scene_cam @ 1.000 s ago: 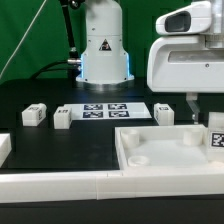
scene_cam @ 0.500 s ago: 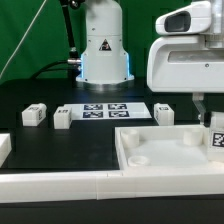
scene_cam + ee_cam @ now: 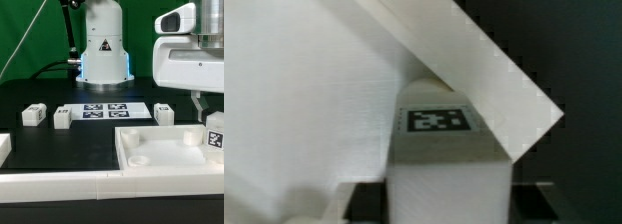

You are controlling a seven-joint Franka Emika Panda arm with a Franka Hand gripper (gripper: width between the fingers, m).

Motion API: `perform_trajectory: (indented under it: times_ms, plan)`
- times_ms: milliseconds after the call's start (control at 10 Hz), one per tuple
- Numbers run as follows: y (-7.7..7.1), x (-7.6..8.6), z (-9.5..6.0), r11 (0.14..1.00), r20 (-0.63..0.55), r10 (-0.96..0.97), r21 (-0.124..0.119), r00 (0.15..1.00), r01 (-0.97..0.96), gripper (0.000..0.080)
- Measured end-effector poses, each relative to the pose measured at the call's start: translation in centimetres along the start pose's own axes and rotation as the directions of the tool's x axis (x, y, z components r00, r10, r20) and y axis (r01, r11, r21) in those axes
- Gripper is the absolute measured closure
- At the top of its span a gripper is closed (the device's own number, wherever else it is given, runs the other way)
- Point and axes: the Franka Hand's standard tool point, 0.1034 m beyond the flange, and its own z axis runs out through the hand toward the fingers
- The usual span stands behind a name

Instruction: Assemble one leg

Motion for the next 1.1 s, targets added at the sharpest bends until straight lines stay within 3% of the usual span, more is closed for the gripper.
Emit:
perform_trajectory:
  times_ms: [300, 500, 600, 700, 1000, 1100]
  plan:
    - [0.1, 0.09, -0.01, 0.927, 0.005, 0.374, 0.001, 0.927, -0.374, 0.0509]
    - [0.06, -0.17, -0.02, 0.795, 0.006, 0.606, -0.001, 0.795, -0.606, 0.0509]
    - [0.0, -0.29, -0.05, 0.68, -0.001, 0.733, 0.002, 0.68, -0.733, 0.0509]
    - [0.05, -0.28, -0.06, 0.604, -0.012, 0.797, 0.007, 0.604, -0.797, 0.0509]
    - [0.33, -0.03, -0.03, 0.572, -0.012, 0.821, 0.003, 0.571, -0.821, 0.0509]
    - [0.1, -0.45, 0.02, 0.548, 0.005, 0.836, -0.002, 0.548, -0.836, 0.0427]
